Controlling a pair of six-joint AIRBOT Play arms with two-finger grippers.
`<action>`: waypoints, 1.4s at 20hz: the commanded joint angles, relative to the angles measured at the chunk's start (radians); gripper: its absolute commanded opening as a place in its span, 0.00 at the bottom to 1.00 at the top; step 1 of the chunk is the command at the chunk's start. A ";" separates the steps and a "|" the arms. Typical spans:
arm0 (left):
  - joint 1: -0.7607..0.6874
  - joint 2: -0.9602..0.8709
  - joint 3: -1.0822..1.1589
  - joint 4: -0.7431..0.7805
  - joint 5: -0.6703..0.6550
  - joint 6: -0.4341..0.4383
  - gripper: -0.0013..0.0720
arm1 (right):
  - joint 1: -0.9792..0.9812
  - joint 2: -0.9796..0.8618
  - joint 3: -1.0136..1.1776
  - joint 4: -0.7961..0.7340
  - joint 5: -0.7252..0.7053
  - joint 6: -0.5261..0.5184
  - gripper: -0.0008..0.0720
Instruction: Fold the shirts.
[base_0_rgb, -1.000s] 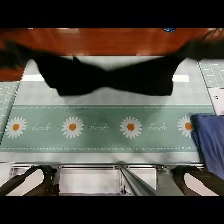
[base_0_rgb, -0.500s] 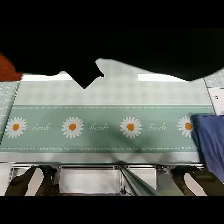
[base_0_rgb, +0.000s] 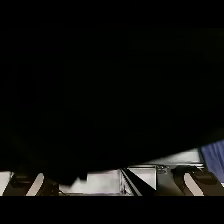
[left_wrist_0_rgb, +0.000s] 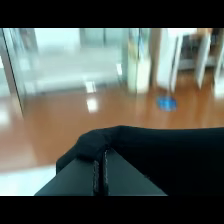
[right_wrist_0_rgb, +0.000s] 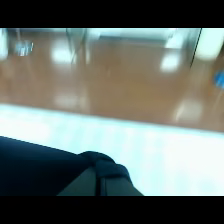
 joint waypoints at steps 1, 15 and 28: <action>-0.061 -0.035 -0.114 0.059 -0.106 -0.059 0.05 | 0.001 0.008 -0.205 0.059 0.005 -0.011 0.05; -0.056 -0.957 -0.290 -0.093 0.471 -0.058 0.05 | 0.001 -0.781 -0.599 0.113 -0.660 -0.065 0.05; 0.297 -1.130 0.022 0.086 -0.243 -0.106 0.71 | -0.276 -0.827 -0.333 -0.198 -0.251 0.133 0.58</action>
